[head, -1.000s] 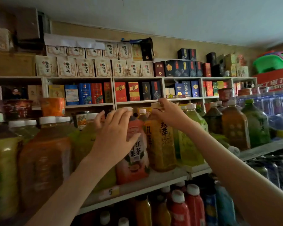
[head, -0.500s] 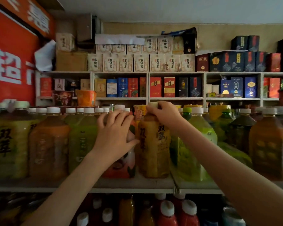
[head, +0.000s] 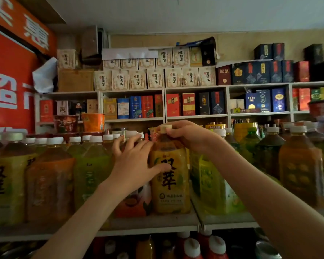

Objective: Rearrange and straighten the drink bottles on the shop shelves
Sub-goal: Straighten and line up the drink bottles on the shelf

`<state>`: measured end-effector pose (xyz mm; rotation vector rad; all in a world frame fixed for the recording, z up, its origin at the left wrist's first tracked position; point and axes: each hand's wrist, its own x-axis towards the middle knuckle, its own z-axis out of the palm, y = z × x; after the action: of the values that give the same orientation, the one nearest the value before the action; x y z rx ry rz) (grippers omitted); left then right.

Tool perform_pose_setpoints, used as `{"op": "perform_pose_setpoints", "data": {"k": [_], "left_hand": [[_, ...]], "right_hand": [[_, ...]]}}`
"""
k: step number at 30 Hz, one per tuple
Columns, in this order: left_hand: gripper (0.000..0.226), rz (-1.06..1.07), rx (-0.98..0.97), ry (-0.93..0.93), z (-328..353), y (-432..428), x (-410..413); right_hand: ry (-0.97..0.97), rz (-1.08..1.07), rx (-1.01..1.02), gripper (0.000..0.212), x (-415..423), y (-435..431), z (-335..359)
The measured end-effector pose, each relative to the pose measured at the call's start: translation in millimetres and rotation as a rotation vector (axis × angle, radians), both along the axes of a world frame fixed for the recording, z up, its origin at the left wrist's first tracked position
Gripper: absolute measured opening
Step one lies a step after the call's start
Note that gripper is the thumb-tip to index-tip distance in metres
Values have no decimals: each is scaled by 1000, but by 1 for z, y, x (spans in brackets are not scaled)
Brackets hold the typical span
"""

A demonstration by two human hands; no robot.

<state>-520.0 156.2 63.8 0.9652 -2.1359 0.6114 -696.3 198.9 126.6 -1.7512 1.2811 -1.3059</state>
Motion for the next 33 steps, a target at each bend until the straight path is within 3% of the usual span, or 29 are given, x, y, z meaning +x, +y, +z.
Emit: {"op": "perform_pose_setpoints", "data": {"k": [3,7,14,18,21,25,30,33], "left_hand": [[83,-13,35,36,2,1,-8],[83,13,-4,26,4,2,-17],[94,81,-31,55,6,6,-22],[101,123,-73,96,1,11,-24],[101,76,-119,101,-2,10,-20],[90,26,-98,62,-2,9,-18],[81,-24,-18,56,1,4,-15],[80,3,14,41,2,4,-16]], "right_hand": [[204,-87,-22,31,9,2,4],[581,-494,-132,39,17,0,2],[514,-488,-140,33,16,1,0],[644,-406,-59,35,13,13,11],[796,-520,-174,40,9,27,15],[556,-609,-403,39,-18,61,21],[322,-457,-64,43,-70,86,-6],[256,-382,-26,44,-84,87,-22]]}}
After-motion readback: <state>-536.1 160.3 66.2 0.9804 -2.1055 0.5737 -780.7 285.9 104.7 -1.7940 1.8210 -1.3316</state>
